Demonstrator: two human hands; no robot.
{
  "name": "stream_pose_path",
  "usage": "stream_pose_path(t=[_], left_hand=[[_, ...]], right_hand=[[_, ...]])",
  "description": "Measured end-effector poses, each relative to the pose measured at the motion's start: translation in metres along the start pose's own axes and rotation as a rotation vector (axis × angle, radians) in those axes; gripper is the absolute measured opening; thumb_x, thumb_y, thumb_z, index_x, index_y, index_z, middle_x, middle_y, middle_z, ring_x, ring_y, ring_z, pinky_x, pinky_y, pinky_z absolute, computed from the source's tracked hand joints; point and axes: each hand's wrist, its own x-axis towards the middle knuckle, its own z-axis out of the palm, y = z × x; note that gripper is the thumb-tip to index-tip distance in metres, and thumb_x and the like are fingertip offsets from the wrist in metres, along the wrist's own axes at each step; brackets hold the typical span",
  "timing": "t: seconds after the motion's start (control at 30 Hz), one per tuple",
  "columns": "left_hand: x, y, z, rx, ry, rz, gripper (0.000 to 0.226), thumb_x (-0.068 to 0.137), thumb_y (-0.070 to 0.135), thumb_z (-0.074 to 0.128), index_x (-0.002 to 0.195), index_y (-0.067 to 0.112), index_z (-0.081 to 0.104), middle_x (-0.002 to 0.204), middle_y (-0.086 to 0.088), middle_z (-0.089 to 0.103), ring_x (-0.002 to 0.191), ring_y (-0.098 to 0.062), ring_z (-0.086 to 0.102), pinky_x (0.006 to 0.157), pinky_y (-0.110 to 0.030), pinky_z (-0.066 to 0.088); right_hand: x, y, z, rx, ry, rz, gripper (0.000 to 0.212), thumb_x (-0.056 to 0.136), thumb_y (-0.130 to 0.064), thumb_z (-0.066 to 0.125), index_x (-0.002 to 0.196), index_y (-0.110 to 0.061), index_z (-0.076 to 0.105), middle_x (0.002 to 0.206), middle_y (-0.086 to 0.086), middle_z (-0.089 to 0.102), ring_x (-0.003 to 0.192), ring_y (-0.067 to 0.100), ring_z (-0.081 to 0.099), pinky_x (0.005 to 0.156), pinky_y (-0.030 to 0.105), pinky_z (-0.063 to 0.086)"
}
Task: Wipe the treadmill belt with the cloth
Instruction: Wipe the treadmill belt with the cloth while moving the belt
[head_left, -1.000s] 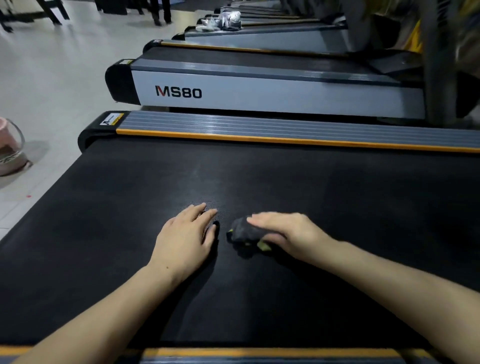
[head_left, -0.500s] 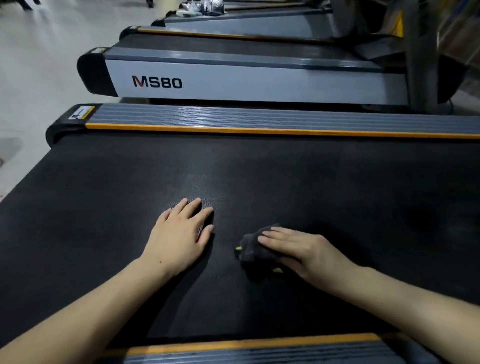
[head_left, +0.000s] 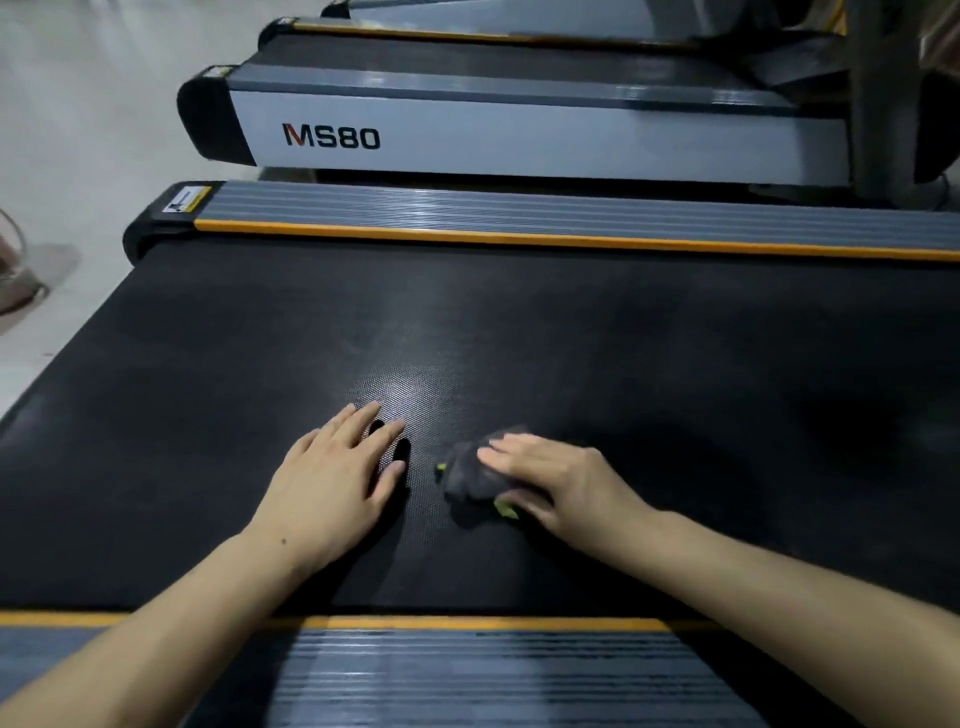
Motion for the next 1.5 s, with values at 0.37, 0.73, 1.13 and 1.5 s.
stream_pose_path(t=[0.37, 0.73, 1.13, 1.5], left_hand=[[-0.015, -0.025, 0.003, 0.016, -0.024, -0.046, 0.07, 0.091, 0.064, 0.014, 0.151, 0.037, 0.037, 0.161, 0.003, 0.035, 0.152, -0.021, 0.025, 0.12, -0.044, 0.028], [-0.024, -0.048, -0.001, -0.04, -0.041, -0.135, 0.056, 0.098, 0.061, 0.028, 0.15, 0.042, 0.032, 0.166, 0.005, 0.021, 0.155, -0.018, 0.011, 0.124, -0.04, 0.017], [-0.015, -0.086, -0.006, -0.112, -0.042, -0.273, 0.053, 0.1, 0.055, 0.038, 0.151, 0.043, 0.033, 0.166, 0.008, 0.02, 0.155, -0.021, 0.01, 0.124, -0.046, 0.015], [-0.02, -0.101, -0.009, -0.093, -0.006, -0.314, 0.052, 0.099, 0.059, 0.037, 0.149, 0.045, 0.033, 0.166, 0.01, 0.02, 0.154, -0.019, 0.01, 0.123, -0.044, 0.017]], right_hand=[[0.099, 0.033, -0.005, -0.113, 0.174, 0.32, 0.043, 0.09, -0.034, 0.068, 0.132, -0.032, 0.061, 0.134, -0.005, 0.063, 0.122, 0.021, 0.059, 0.101, 0.04, 0.048], [0.108, 0.0, 0.021, -0.068, 0.13, 0.096, 0.04, 0.09, -0.038, 0.066, 0.13, -0.032, 0.063, 0.129, -0.007, 0.066, 0.12, 0.018, 0.061, 0.098, 0.038, 0.051], [0.089, -0.068, 0.064, -0.019, 0.113, -0.197, 0.043, 0.092, -0.04, 0.062, 0.131, -0.021, 0.063, 0.129, -0.004, 0.066, 0.121, 0.013, 0.06, 0.102, 0.028, 0.048], [0.233, -0.033, 0.08, -0.201, 0.162, 0.158, 0.038, 0.092, -0.039, 0.062, 0.125, -0.022, 0.064, 0.114, 0.002, 0.064, 0.101, 0.031, 0.053, 0.089, 0.043, 0.049]])
